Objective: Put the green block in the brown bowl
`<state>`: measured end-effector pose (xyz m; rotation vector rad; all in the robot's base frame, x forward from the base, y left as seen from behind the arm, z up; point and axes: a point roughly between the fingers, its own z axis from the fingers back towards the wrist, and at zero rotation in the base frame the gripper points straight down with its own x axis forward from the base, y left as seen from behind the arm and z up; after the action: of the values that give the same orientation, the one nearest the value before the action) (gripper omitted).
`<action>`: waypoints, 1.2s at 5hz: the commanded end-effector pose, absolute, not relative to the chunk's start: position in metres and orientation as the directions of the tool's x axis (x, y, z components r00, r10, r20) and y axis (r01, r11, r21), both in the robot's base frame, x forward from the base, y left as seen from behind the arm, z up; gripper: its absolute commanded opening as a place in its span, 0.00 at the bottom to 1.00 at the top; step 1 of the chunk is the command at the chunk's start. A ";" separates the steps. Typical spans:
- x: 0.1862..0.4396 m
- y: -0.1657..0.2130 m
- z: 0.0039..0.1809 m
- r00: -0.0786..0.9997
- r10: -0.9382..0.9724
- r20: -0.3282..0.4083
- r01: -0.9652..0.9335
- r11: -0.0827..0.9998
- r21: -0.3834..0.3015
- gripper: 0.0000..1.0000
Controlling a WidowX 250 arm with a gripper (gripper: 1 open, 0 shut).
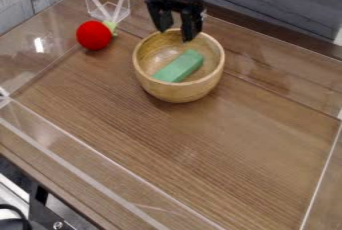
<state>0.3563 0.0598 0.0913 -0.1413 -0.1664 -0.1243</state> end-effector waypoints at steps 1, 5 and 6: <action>0.374 0.067 0.108 0.972 -0.045 0.230 0.074 0.990 -0.117 1.00; 0.372 0.099 0.113 0.972 -0.118 0.205 0.148 0.979 -0.137 1.00; 0.367 0.094 0.106 0.973 -0.117 0.198 0.147 0.979 -0.144 1.00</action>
<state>0.3639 0.0923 0.0871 -0.1793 -0.1394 -0.1306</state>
